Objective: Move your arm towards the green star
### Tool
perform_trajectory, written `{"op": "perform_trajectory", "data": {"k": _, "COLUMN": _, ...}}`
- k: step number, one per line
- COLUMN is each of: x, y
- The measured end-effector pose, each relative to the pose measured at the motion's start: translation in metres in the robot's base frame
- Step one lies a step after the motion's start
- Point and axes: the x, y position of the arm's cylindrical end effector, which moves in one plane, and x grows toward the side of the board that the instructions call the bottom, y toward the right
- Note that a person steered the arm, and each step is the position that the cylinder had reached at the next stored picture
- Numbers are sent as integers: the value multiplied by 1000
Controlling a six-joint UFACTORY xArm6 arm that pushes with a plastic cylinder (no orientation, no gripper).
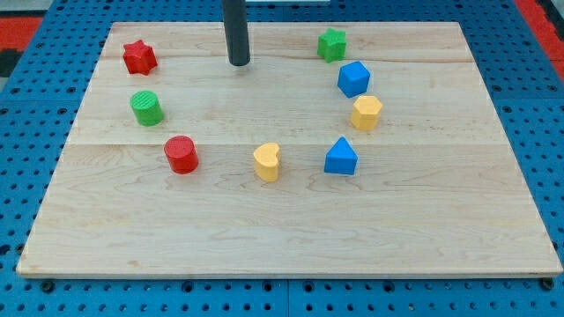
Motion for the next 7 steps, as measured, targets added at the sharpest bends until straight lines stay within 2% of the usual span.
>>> {"op": "perform_trajectory", "data": {"k": 4, "x": 12, "y": 1}}
{"op": "perform_trajectory", "data": {"k": 5, "x": 6, "y": 51}}
{"op": "perform_trajectory", "data": {"k": 6, "x": -5, "y": 68}}
{"op": "perform_trajectory", "data": {"k": 7, "x": -37, "y": 112}}
